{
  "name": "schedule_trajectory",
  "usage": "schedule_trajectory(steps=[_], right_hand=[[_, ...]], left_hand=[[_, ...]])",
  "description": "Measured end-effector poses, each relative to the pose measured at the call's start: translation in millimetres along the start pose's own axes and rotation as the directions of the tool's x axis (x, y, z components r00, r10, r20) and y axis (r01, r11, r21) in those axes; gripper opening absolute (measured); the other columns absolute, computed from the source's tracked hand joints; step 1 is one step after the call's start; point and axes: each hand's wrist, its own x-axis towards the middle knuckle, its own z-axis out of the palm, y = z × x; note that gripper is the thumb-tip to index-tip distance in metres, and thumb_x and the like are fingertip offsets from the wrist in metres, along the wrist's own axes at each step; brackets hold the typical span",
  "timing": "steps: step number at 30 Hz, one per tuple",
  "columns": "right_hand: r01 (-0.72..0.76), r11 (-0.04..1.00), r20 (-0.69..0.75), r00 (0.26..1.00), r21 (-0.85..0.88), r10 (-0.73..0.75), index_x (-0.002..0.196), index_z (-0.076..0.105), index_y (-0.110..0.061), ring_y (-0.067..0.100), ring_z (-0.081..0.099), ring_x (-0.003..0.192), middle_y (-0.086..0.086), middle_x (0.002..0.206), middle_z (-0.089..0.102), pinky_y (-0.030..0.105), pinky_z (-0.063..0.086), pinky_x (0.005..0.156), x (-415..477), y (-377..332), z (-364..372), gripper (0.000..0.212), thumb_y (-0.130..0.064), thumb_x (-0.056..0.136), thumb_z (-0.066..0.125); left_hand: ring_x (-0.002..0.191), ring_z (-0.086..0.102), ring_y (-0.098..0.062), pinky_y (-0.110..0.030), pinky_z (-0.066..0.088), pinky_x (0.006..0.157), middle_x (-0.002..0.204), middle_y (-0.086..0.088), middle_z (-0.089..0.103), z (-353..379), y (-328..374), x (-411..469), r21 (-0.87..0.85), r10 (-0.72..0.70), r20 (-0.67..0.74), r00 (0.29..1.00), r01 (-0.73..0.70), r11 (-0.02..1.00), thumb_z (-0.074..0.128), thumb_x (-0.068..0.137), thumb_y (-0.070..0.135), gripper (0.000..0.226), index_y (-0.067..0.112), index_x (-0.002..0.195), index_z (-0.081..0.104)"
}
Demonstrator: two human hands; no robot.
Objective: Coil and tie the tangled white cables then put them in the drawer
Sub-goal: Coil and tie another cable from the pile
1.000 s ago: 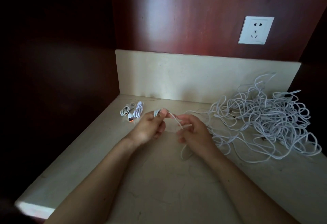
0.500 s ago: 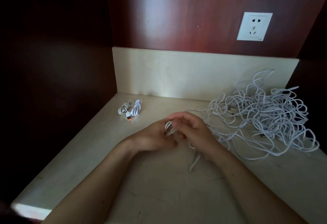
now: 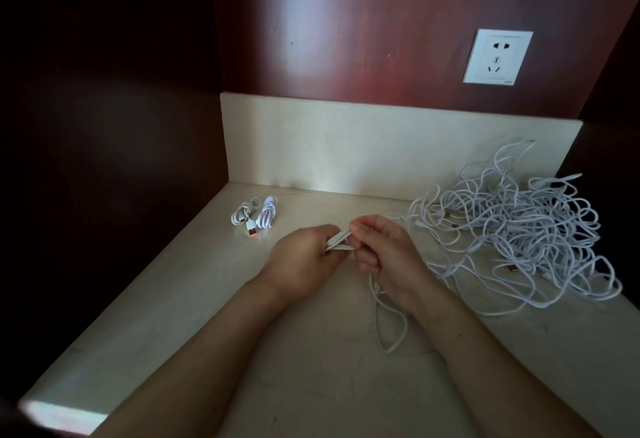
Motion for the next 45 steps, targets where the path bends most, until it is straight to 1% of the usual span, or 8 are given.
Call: schedule_trajectory(steps=[4, 6, 12, 19, 25, 30, 38, 45], right_hand=[[-0.044, 0.998, -0.014, 0.999, 0.047, 0.045, 0.088, 0.056, -0.008, 0.005, 0.029, 0.039, 0.002, 0.062, 0.051, 0.016, 0.021, 0.038, 2, -1, -4, 0.007, -0.005, 0.095, 0.055], [-0.051, 0.996, -0.003, 0.999, 0.076, 0.052, 0.088, 0.056, -0.008, 0.004, 0.029, 0.039, 0.002, 0.062, 0.052, 0.015, 0.023, 0.037, 1, -2, -2, 0.008, -0.005, 0.095, 0.055], [-0.016, 1.000, 0.002, 1.000, 0.021, 0.016, 0.086, 0.057, -0.008, 0.006, 0.030, 0.040, 0.002, 0.064, 0.059, 0.016, 0.022, 0.038, -3, 0, 5, 0.010, -0.005, 0.095, 0.055], [0.085, 0.982, -0.068, 0.993, -0.168, -0.097, 0.089, 0.068, -0.005, 0.007, 0.039, 0.045, 0.002, 0.058, 0.055, 0.016, 0.028, 0.041, -2, 4, 0, 0.005, -0.004, 0.091, 0.063], [0.214, 0.961, -0.120, 0.964, -0.174, -0.236, 0.087, 0.071, -0.016, 0.006, 0.046, 0.052, 0.004, 0.069, 0.061, 0.016, 0.036, 0.047, 0, 8, 0, 0.024, 0.007, 0.088, 0.062], [0.167, 0.982, -0.142, 0.974, -0.090, -0.178, 0.092, 0.069, -0.008, 0.003, 0.042, 0.043, -0.005, 0.057, 0.061, 0.014, 0.032, 0.041, -1, 8, 1, 0.016, 0.005, 0.089, 0.062], [0.271, 0.773, 0.156, 0.962, -0.574, -0.222, 0.082, 0.073, -0.006, 0.003, 0.043, 0.045, 0.002, 0.055, 0.059, 0.018, 0.037, 0.054, -6, 22, 8, 0.027, -0.017, 0.098, 0.054], [0.355, 0.575, 0.381, 0.921, -0.737, -0.081, 0.092, 0.064, -0.001, 0.009, 0.058, 0.060, 0.000, 0.067, 0.067, 0.026, 0.045, 0.069, -18, 23, 9, 0.018, -0.007, 0.092, 0.047]], left_hand=[[0.056, 0.048, -0.008, -0.030, 0.040, 0.059, 0.061, 0.011, 0.054, -6, 13, -3, -0.329, -0.137, -0.006, 0.991, 0.128, 0.936, 0.058, 0.066, 0.053, 0.033, 0.026, 0.084, 0.047], [0.057, 0.041, -0.007, -0.028, 0.035, 0.060, 0.059, 0.013, 0.045, -5, 17, -2, -0.491, -0.184, -0.038, 0.982, 0.142, 0.859, 0.058, 0.080, 0.059, 0.040, 0.021, 0.077, 0.044], [0.043, 0.032, -0.001, -0.016, 0.031, 0.047, 0.044, 0.013, 0.036, -8, 14, 3, -0.629, -0.233, -0.132, 0.964, 0.100, 0.771, 0.054, 0.099, 0.026, 0.042, 0.017, 0.063, 0.035], [0.042, 0.034, 0.000, -0.013, 0.032, 0.048, 0.046, 0.011, 0.041, -15, 5, 4, -0.584, -0.231, -0.133, 0.964, 0.112, 0.804, 0.063, 0.094, 0.024, 0.042, 0.013, 0.059, 0.043], [0.043, 0.030, -0.001, -0.016, 0.028, 0.046, 0.044, 0.013, 0.034, -17, 0, 3, -0.563, -0.219, -0.059, 0.974, 0.149, 0.813, 0.065, 0.093, 0.023, 0.044, 0.012, 0.057, 0.042], [0.033, 0.027, -0.004, -0.015, 0.023, 0.036, 0.039, 0.007, 0.034, -22, 14, 0, -0.690, -0.169, 0.054, 0.984, 0.159, 0.706, 0.055, 0.098, 0.024, 0.032, 0.001, 0.076, 0.051], [0.032, 0.022, -0.003, -0.016, 0.022, 0.036, 0.037, 0.010, 0.031, -21, 7, 6, -0.790, -0.298, -0.117, 0.947, 0.094, 0.606, 0.054, 0.098, 0.020, 0.043, 0.014, 0.059, 0.036], [0.051, 0.045, 0.006, -0.015, 0.037, 0.057, 0.049, 0.013, 0.046, -12, -6, 6, -0.554, -0.196, -0.322, 0.926, -0.016, 0.833, 0.062, 0.095, 0.016, 0.035, 0.013, 0.064, 0.045]])
